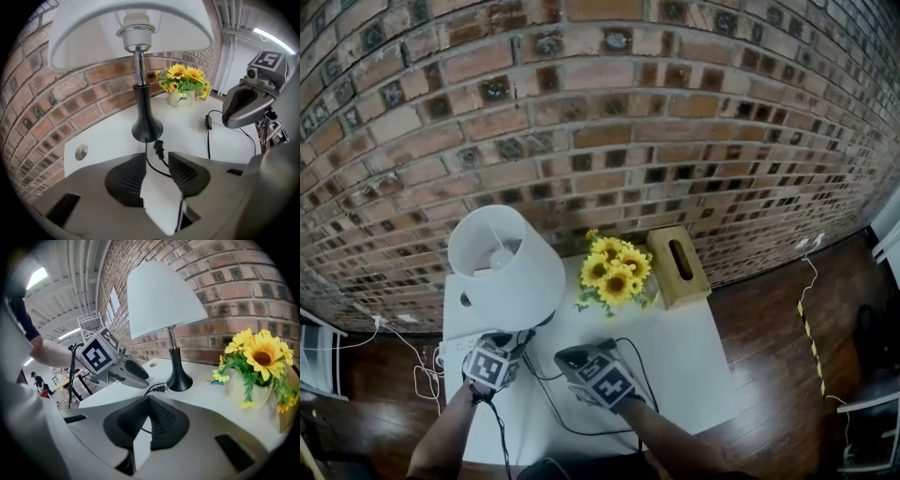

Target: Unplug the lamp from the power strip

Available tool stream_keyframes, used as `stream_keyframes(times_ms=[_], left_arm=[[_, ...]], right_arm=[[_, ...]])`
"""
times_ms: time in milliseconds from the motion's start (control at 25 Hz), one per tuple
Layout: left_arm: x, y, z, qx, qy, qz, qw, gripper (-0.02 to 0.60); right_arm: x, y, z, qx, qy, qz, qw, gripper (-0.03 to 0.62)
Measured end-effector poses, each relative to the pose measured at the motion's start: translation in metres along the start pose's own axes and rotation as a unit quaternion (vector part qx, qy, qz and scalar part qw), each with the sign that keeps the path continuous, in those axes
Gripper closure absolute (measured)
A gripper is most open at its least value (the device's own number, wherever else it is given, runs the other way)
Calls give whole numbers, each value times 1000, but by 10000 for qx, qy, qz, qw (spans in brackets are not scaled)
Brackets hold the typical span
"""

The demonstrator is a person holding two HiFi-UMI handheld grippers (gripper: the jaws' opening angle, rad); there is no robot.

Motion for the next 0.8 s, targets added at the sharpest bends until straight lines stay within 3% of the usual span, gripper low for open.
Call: stream_keyframes(times_ms=[240,480,800], left_arm=[[5,9,6,36,134,73,9999,420],[5,20,14,298,925,315,9948,433],[4,33,24,486,1331,369,9892,470]], right_arm=[[-5,1,1,-32,81,-95,9999,594],[-21,-4,-7,-61,250,-344,9991,594],[-29,-10,-11,-24,295,-453,9985,594]])
Point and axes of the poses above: the fingertips, and each gripper's own axes: y backward along the fingers, x to its right, z out of its underside, the point moved 3 cm from there along y, backward along the fingers, and after that the axes turned 6 degrees about -x, right-handed, at the moved point
